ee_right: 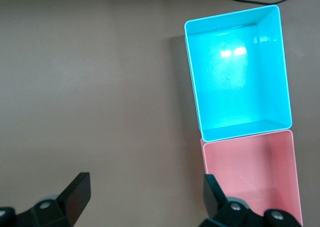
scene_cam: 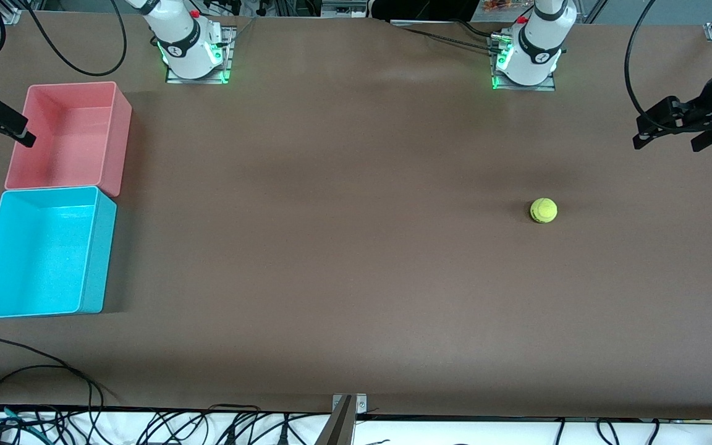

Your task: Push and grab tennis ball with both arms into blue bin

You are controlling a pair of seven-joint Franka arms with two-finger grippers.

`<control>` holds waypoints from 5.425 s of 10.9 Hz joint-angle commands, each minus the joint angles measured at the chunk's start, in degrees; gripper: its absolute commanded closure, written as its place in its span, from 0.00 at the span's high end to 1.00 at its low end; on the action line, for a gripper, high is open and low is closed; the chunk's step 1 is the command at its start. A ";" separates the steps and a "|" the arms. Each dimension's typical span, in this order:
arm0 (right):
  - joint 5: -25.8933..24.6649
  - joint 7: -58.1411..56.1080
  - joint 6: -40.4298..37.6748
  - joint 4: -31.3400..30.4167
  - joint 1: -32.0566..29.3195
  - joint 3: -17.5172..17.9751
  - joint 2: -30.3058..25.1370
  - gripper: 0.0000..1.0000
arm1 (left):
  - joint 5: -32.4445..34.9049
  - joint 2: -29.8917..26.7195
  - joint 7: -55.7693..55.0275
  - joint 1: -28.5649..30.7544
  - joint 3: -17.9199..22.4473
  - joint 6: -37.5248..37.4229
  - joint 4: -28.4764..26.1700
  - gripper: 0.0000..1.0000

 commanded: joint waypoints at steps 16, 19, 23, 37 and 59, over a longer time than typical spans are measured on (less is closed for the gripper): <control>-0.55 -0.20 -0.30 0.63 -0.03 0.04 -0.05 1.00 | 0.75 1.29 0.49 0.00 -0.37 -1.03 2.25 1.00; -0.55 -0.20 -0.30 0.63 -0.03 0.04 0.03 1.00 | 0.66 1.38 0.31 -0.44 -0.46 -1.30 1.99 1.00; -0.55 -0.20 -0.39 0.54 0.06 0.04 -0.05 1.00 | 1.27 2.35 0.40 -0.27 -0.46 -1.30 1.73 1.00; -0.55 -0.28 -0.39 0.54 0.06 0.04 -0.05 1.00 | 2.59 -1.09 0.05 2.10 -0.55 16.19 -16.82 1.00; -0.55 -0.20 -0.39 0.54 0.15 0.13 0.03 1.00 | 2.68 3.84 35.66 6.05 -0.55 43.35 -44.33 0.00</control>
